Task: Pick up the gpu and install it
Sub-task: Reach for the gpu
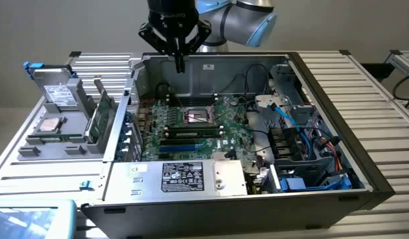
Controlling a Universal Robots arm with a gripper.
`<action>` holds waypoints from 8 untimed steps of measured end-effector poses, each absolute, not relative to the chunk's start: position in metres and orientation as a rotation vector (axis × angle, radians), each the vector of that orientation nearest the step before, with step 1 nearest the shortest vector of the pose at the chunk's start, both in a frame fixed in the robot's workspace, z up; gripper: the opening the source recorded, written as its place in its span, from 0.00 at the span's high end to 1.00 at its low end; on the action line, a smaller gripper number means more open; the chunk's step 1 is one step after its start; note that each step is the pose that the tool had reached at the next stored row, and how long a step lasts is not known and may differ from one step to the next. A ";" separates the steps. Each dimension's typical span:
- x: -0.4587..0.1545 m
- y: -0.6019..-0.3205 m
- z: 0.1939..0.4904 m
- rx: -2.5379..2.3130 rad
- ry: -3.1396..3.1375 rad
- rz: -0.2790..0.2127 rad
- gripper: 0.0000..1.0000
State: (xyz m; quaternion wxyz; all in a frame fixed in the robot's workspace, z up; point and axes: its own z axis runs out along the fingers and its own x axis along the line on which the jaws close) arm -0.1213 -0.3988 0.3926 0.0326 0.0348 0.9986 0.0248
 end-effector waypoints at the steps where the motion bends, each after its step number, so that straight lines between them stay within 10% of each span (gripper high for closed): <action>1: -0.121 -0.399 0.393 0.107 3.073 0.076 0.88; 8: -0.126 -0.399 0.393 0.107 3.072 0.076 0.88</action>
